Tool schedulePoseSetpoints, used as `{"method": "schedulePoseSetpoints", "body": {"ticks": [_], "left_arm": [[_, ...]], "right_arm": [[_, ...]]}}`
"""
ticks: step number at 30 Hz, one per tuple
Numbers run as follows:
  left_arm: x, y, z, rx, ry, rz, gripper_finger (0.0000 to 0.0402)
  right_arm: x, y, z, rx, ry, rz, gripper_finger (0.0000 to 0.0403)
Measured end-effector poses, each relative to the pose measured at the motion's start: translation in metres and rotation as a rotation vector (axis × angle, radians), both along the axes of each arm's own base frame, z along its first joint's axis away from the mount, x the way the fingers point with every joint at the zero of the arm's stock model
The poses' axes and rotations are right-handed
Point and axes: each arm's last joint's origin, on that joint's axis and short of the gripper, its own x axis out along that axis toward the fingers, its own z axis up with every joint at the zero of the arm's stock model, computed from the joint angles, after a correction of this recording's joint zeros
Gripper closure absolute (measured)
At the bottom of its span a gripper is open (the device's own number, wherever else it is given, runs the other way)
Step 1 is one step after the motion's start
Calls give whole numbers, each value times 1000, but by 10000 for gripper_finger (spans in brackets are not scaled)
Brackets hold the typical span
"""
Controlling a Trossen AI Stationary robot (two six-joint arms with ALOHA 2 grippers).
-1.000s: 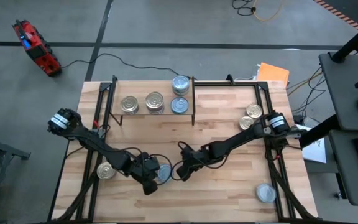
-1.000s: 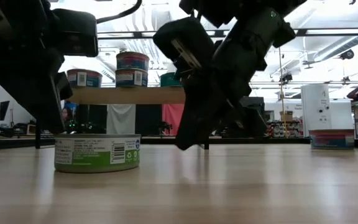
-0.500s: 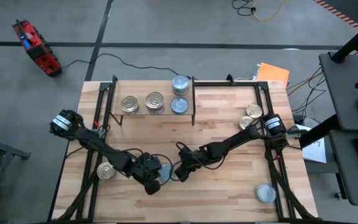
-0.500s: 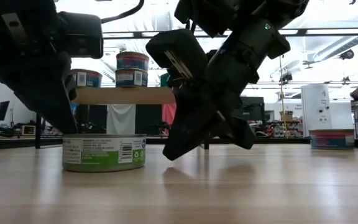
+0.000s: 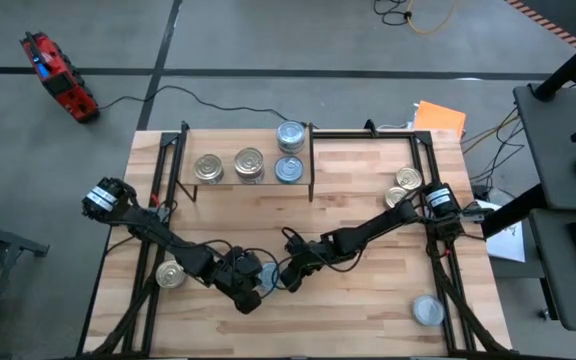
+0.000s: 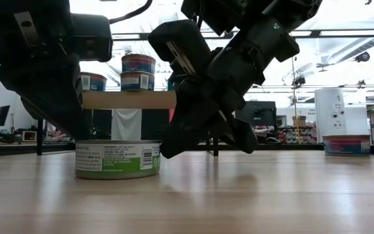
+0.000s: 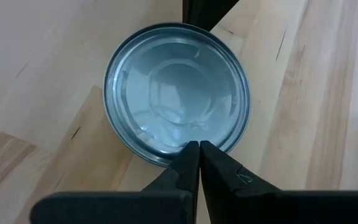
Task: Stack canned seafood by type on shelf
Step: Stack the green tuna can on top of the green tuna can on the shelf
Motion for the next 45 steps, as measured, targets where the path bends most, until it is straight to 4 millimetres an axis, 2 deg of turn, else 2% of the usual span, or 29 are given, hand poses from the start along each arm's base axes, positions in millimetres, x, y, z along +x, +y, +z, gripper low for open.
{"method": "schedulePoseSetpoints", "body": {"ticks": [9,22,45], "left_arm": [[-6,3,12,26,47,11,401],[-10,5,7,60,57,-2,401],[-16,6,2,47,74,28,401]], "right_arm": [[-1,-1,-1,-4,11,-3,394],[-2,-1,-2,-12,26,-7,394],[3,0,5,-17,-68,21,394]]}}
